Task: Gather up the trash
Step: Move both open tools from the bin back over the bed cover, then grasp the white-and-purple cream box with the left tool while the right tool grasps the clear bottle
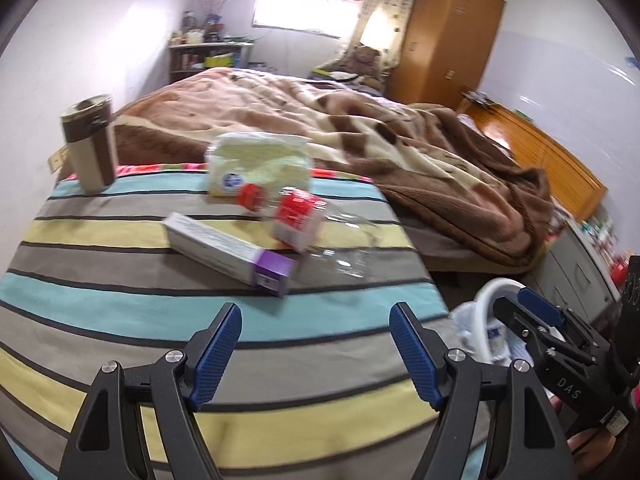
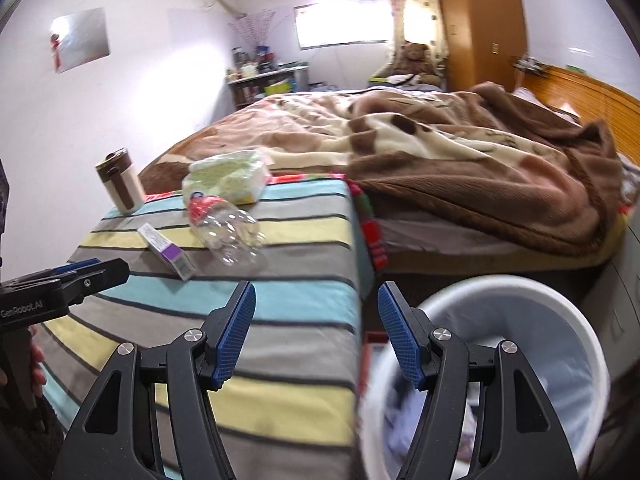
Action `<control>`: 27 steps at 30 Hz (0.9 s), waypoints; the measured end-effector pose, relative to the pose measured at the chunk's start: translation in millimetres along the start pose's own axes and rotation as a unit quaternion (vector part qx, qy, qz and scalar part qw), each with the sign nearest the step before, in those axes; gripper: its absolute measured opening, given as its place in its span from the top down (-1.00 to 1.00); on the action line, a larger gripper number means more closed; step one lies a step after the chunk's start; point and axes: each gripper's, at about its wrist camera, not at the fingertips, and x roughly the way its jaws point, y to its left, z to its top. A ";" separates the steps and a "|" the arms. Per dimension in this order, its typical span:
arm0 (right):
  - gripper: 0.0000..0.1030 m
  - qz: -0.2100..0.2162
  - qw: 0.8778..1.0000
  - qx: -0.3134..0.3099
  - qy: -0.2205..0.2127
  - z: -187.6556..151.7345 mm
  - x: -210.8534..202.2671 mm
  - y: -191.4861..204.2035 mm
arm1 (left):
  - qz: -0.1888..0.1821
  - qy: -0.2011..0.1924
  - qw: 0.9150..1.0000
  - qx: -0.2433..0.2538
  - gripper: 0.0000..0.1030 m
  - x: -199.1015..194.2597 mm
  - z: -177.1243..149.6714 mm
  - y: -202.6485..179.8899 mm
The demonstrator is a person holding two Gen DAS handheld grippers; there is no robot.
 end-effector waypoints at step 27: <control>-0.51 0.067 0.985 -0.117 0.105 47.2 120.7 64.4 | 0.026 0.030 0.994 -0.106 -0.48 67.4 40.4 93.1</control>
